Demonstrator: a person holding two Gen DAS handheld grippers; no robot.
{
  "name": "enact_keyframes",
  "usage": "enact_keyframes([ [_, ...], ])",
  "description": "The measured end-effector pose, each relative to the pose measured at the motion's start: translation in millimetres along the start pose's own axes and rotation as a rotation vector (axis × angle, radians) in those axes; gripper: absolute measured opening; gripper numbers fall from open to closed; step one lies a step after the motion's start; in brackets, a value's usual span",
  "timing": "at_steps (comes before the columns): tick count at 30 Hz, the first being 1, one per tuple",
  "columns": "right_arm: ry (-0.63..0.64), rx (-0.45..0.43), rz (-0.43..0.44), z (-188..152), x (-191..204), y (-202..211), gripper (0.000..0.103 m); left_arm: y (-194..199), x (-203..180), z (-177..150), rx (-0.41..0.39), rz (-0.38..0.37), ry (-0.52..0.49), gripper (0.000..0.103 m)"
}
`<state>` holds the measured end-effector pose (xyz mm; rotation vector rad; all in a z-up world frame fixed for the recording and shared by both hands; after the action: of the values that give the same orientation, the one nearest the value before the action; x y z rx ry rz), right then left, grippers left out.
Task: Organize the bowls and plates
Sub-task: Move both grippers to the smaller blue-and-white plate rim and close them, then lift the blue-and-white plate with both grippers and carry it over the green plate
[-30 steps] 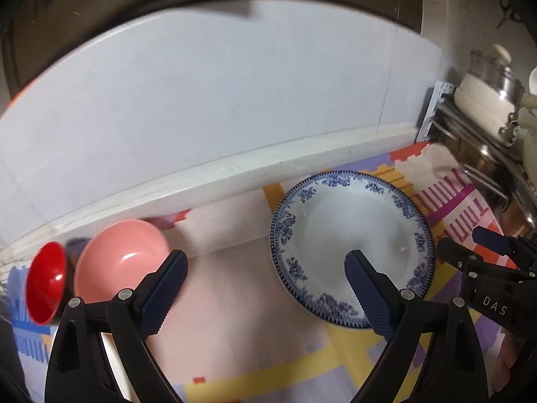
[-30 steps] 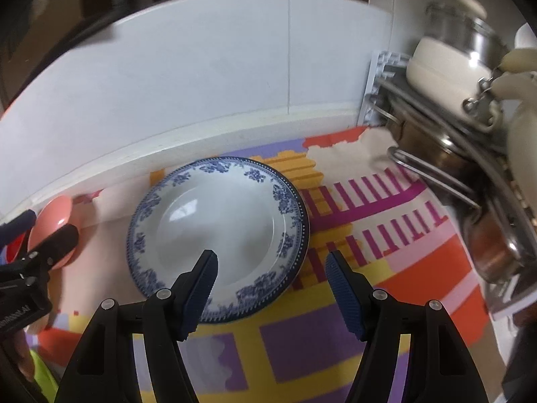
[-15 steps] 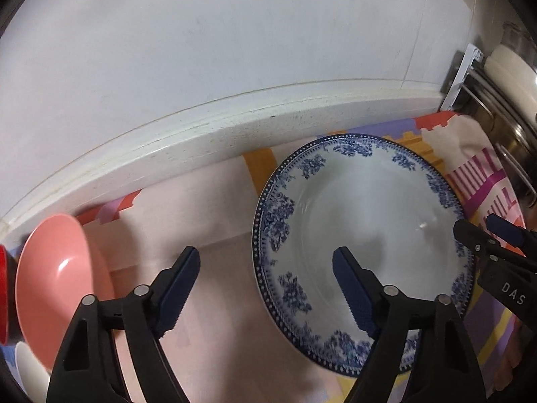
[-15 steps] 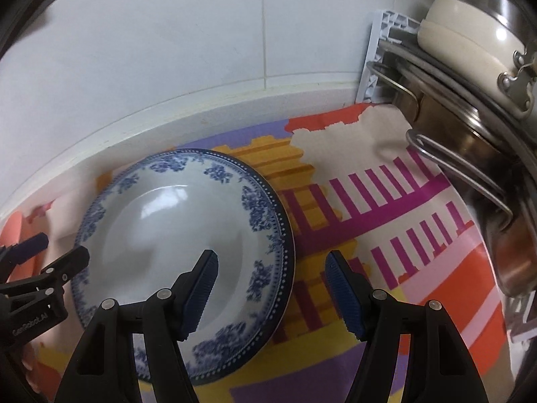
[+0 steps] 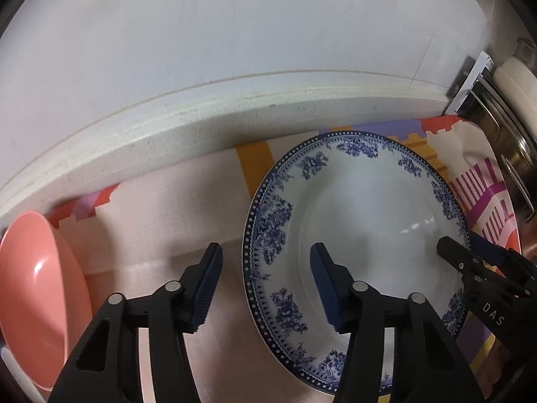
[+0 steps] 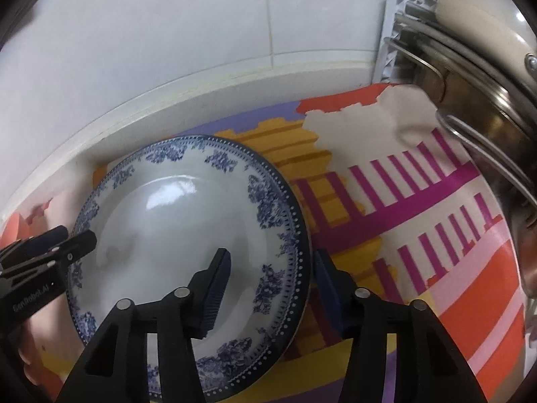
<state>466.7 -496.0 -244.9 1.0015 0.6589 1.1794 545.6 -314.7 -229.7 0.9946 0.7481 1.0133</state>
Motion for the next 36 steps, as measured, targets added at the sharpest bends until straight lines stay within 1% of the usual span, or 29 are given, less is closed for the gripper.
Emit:
enact_keyframes([
  [1,0.004,-0.001,-0.004,-0.4,0.9,-0.6,0.051,-2.2,0.4,-0.3,0.005,0.002,-0.002,0.049],
  [3,0.009,-0.005,-0.009,-0.5,2.2,-0.9,0.051,-3.1,0.1,-0.6,-0.002,0.002,-0.003,0.047],
  [6,0.017,-0.010,-0.020,-0.3,1.8,-0.2,0.045,-3.6,-2.9,-0.2,-0.001,-0.007,-0.010,0.038],
  [9,0.013,-0.018,-0.009,0.0,-0.3,0.4,0.041,-4.8,-6.1,0.7,-0.009,0.009,-0.007,0.037],
  [10,-0.016,0.038,-0.020,-3.3,-1.9,1.1,0.040,-4.6,-6.4,0.5,-0.012,0.013,-0.003,0.037],
  [14,-0.014,0.033,-0.015,-3.6,-4.0,3.2,0.038,-1.0,-5.6,-1.1,-0.019,0.023,0.004,0.035],
  [17,-0.019,0.036,-0.013,-4.3,-6.3,4.4,0.037,4.2,-6.5,-4.1,-0.026,0.023,-0.010,0.035],
  [20,-0.028,0.037,-0.007,-8.1,-7.5,7.9,0.037,12.0,-8.2,-9.9,-0.042,0.039,-0.029,0.035],
  [23,-0.028,0.040,-0.001,-15.4,-5.6,14.4,0.037,18.4,-8.7,-16.5,-0.039,0.037,-0.030,0.035],
  [29,-0.023,0.027,-0.016,-29.0,1.2,37.7,0.037,41.2,-4.6,-35.5,-0.031,0.024,-0.010,0.035],
  [36,-0.012,0.011,-0.012,-42.8,13.7,73.8,0.037,77.7,2.7,-60.6,-0.058,0.034,0.024,0.035],
])
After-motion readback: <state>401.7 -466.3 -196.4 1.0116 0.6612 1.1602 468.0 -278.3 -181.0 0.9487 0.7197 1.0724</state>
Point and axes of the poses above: each gripper's, at about its wrist camera, not at the fingertips, and y roughly against the way its jaws point, x to its left, z to its top, the point moved 5 cm from there along -y, roughly the way its jaws point, and after that the axes turned 7 degrees about x, right-handed, at the moved point
